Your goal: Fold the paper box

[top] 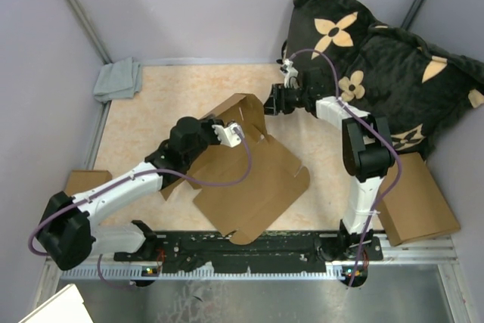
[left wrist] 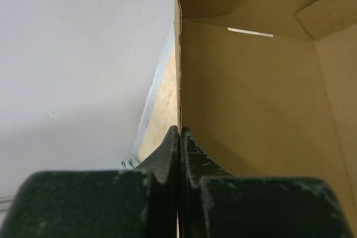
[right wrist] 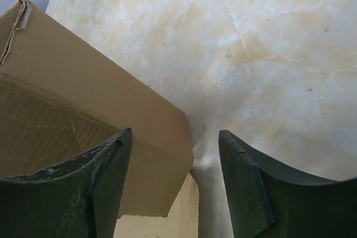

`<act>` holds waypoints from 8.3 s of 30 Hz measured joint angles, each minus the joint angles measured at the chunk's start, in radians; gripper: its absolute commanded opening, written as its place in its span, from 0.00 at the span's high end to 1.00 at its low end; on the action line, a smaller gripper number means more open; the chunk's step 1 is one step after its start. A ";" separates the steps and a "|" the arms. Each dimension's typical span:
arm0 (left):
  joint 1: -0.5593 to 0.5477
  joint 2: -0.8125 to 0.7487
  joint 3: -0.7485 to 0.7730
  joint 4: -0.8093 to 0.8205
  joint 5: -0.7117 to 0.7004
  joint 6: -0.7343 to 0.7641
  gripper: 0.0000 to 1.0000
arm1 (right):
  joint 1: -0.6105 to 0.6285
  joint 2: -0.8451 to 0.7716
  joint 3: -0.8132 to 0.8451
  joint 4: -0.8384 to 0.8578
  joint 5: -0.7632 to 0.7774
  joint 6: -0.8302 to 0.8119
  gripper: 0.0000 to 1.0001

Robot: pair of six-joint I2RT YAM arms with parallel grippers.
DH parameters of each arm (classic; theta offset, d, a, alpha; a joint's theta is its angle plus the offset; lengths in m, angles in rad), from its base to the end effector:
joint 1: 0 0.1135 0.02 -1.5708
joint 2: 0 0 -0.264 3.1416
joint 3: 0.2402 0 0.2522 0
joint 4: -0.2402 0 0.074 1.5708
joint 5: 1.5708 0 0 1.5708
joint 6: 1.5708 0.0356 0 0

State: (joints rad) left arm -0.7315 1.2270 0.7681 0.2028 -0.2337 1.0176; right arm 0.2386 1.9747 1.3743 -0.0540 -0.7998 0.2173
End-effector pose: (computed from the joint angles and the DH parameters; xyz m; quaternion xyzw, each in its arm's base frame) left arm 0.2156 -0.1824 0.2798 0.5575 0.5589 0.1779 0.5875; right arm 0.4197 0.1284 0.2072 -0.1810 0.8242 0.4322 0.3180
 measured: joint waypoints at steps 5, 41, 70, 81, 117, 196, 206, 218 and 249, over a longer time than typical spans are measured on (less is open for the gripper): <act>-0.011 -0.040 -0.034 -0.003 0.025 0.000 1.00 | 0.006 -0.004 -0.040 0.014 -0.014 -0.014 0.35; -0.172 -0.027 -0.095 -0.016 -0.179 0.132 1.00 | 0.041 -0.101 -0.230 0.262 -0.169 -0.164 0.25; -0.206 0.024 -0.063 -0.008 -0.251 0.105 1.00 | 0.141 -0.102 -0.257 0.404 -0.061 -0.219 0.53; -0.222 0.035 -0.060 0.006 -0.276 0.100 1.00 | 0.174 -0.115 -0.327 0.519 0.056 -0.199 0.89; 0.064 0.172 0.450 -0.105 -0.225 -0.871 0.36 | 0.301 -0.568 -0.708 0.407 1.089 -0.107 1.00; 0.391 0.034 -0.188 0.101 0.828 -1.339 0.56 | 0.203 -0.677 -0.712 0.203 0.999 0.100 0.94; 0.355 -0.024 -0.111 -0.060 0.704 -1.230 0.49 | 0.203 -0.676 -0.712 0.199 1.012 0.118 0.95; 0.376 -0.262 -0.117 -0.161 0.318 -1.159 0.32 | 0.191 -0.647 -0.690 0.198 1.014 0.148 0.95; 0.752 0.234 -0.187 0.445 0.922 -1.543 0.38 | 0.158 -0.589 -0.613 0.144 0.885 0.132 0.93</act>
State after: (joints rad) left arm 0.0200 1.4612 0.5812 0.6476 0.6880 -0.5259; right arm 0.3962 1.3861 0.7609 0.0898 0.0856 0.3492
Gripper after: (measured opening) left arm 0.630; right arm 0.065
